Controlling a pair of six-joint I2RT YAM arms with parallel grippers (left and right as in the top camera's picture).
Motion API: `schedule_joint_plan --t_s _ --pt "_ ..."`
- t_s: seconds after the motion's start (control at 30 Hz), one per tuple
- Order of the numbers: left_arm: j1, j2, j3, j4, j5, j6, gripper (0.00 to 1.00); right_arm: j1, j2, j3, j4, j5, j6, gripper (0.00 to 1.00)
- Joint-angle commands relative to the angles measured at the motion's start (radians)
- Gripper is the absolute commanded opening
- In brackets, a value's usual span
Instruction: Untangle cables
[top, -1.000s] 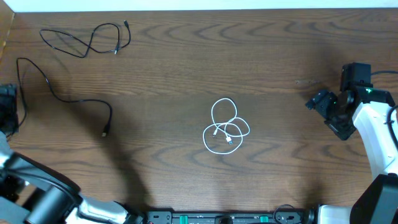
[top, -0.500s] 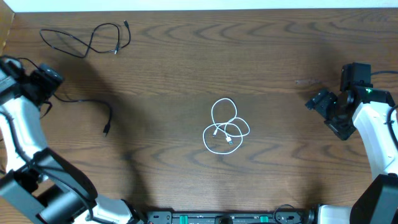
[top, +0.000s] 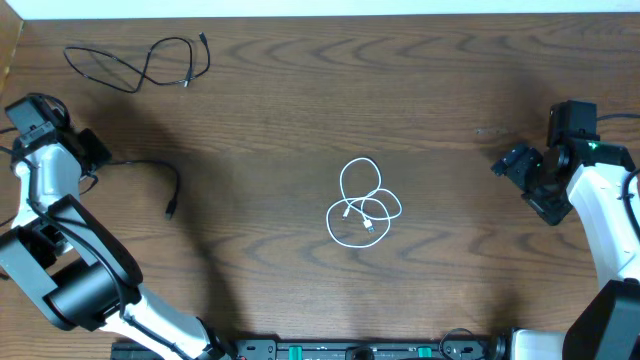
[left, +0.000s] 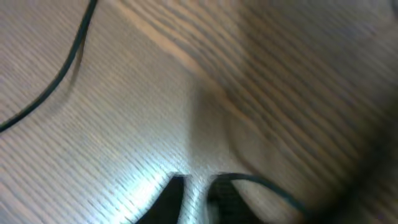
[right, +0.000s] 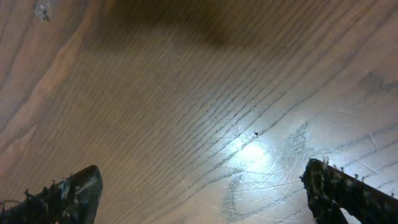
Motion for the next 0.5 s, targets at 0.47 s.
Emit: schedule_joint_plan --t_s 0.47 --pt "0.000 -0.090 0.037 0.064 -0.259 0.294 0.08 -0.006 0.003 0.001 0.000 0.013 0.002 0.99"
